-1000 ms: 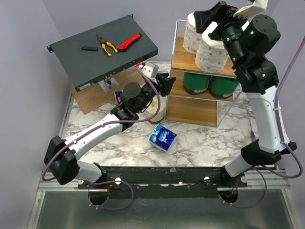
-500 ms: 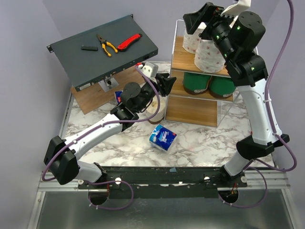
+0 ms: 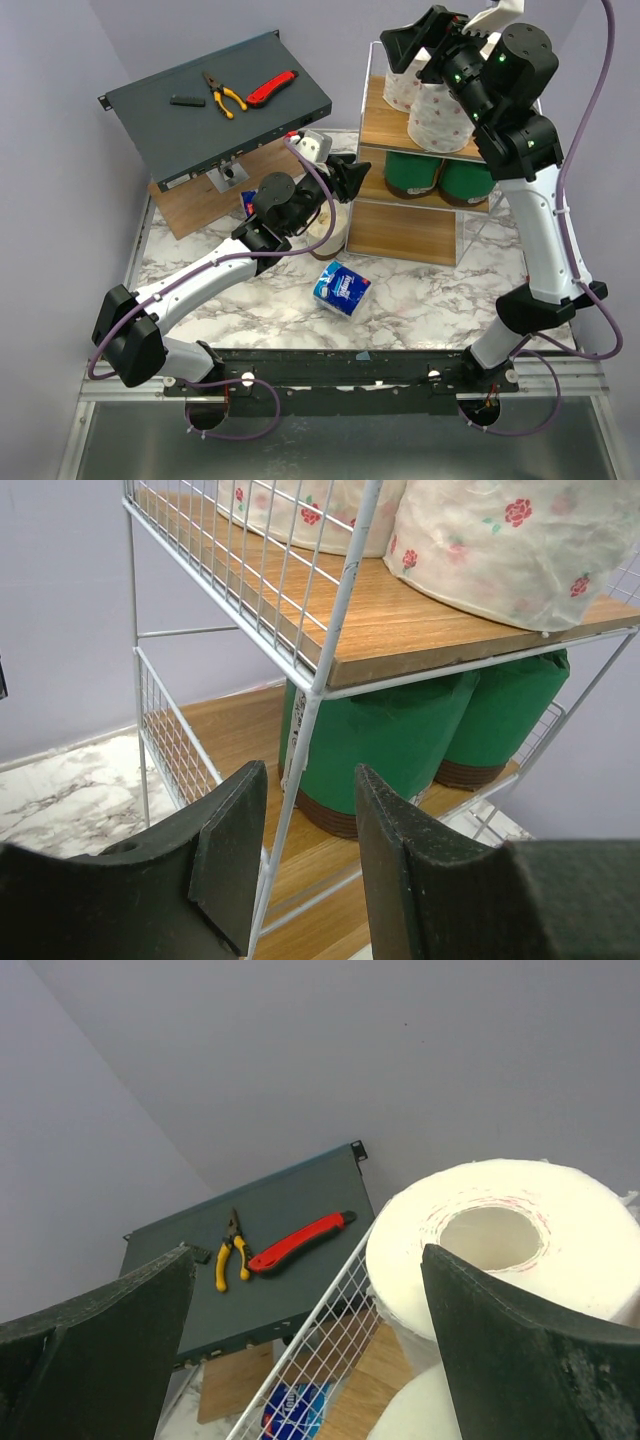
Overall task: Place and organize the paper towels onto the shelf
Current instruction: Adjust the paper towel on the shelf.
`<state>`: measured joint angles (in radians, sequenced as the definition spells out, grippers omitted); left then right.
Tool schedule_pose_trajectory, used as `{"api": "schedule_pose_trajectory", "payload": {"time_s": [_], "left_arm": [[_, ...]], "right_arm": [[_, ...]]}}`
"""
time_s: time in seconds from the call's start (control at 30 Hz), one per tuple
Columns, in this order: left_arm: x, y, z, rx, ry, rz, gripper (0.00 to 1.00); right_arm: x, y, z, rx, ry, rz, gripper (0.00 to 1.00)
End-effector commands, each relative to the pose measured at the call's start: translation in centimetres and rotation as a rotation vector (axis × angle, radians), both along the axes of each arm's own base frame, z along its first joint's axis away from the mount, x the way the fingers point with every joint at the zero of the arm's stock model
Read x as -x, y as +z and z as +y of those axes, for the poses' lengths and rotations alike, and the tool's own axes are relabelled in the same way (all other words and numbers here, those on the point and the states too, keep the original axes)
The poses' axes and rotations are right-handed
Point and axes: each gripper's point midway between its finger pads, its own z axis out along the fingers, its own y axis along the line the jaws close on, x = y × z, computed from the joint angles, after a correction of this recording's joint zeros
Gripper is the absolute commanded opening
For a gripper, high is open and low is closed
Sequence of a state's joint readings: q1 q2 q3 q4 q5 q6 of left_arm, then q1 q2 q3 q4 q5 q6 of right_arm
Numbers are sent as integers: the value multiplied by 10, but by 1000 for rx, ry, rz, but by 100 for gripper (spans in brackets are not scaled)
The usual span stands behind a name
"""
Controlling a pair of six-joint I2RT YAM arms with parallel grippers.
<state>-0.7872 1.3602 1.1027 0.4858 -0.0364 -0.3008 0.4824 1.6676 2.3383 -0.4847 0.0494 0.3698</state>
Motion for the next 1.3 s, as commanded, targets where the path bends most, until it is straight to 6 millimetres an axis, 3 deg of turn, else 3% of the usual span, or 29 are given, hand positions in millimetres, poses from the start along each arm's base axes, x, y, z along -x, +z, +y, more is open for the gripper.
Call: {"api": "schedule_pose_trajectory", "payload": {"time_s": [0.0,0.23,0.37,0.53,0.67,0.83,1.0,1.13,1.27], "left_arm": [[1,0,-1,7,-15,-11,43],[5,8,8,20,6,-25,45],[11,13,18,31,19,-32,48],[21,13,35,37,46,-36,50],[34,8,47,54,41,-17,49],[59,-4,53,75,-12,15,49],[92,-21,50,54,-105,0,49],[123,-34,27,15,-229,-18,49],[128,-36,12,17,-246,-38,49]], "right_arm": [[9,5,-14,-25,-50,13,98],[68,59,-61,-110,-125,-116,100],[106,60,-74,-115,-90,-123,100],[157,29,-82,-26,2,-92,99],[193,-10,-84,33,85,-53,99],[224,-53,-87,38,151,-2,98],[226,-106,-107,-22,52,64,96],[225,-137,-126,-79,-49,108,88],[215,-173,-139,-126,-148,173,78]]}}
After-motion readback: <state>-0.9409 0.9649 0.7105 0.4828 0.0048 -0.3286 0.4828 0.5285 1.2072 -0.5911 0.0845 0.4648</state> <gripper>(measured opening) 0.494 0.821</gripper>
